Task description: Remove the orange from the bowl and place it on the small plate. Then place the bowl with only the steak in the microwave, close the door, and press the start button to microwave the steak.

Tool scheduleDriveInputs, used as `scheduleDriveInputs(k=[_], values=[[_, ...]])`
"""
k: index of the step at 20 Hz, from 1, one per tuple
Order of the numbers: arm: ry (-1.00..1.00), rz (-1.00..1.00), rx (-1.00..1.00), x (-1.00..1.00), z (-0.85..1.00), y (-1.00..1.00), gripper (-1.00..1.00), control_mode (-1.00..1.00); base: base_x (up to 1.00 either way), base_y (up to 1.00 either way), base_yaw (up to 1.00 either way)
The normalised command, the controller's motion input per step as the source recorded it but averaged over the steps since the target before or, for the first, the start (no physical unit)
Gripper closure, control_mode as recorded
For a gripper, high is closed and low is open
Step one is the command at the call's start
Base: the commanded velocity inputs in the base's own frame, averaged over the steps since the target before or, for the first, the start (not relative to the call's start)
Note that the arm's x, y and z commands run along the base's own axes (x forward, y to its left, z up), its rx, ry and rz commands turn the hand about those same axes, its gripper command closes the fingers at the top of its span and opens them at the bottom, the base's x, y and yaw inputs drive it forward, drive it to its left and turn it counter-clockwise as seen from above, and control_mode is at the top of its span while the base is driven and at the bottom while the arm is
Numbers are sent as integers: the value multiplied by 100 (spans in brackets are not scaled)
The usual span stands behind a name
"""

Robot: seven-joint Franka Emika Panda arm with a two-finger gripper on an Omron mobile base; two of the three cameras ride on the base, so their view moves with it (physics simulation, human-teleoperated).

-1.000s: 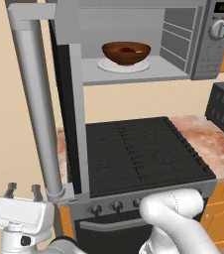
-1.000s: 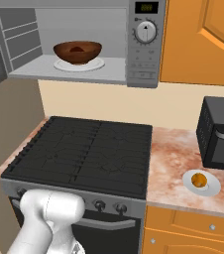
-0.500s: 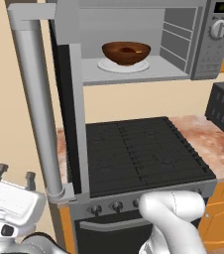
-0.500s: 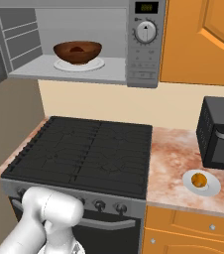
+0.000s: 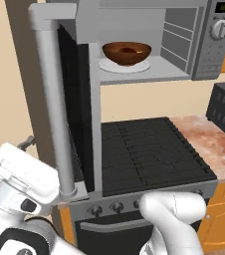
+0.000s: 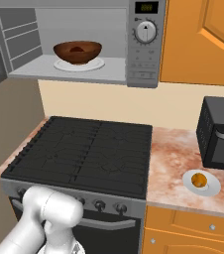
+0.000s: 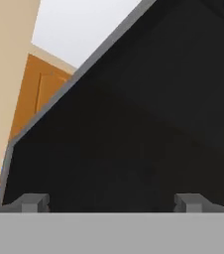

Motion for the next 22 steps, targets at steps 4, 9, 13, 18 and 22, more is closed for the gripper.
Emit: scheduleDriveInputs(k=[4, 9, 13, 18, 22], values=[[-3, -1, 27, 0, 26, -100, -100, -100, 0, 0, 0], [0, 0, 26, 28, 33, -100, -100, -100, 0, 0, 0], [0, 0, 27, 62, 35, -100, -100, -100, 0, 0, 0], [0, 5, 27, 76, 15, -98, -100, -100, 0, 0, 0], [2, 7, 25, 88, 14, -92, -100, -100, 0, 0, 0]])
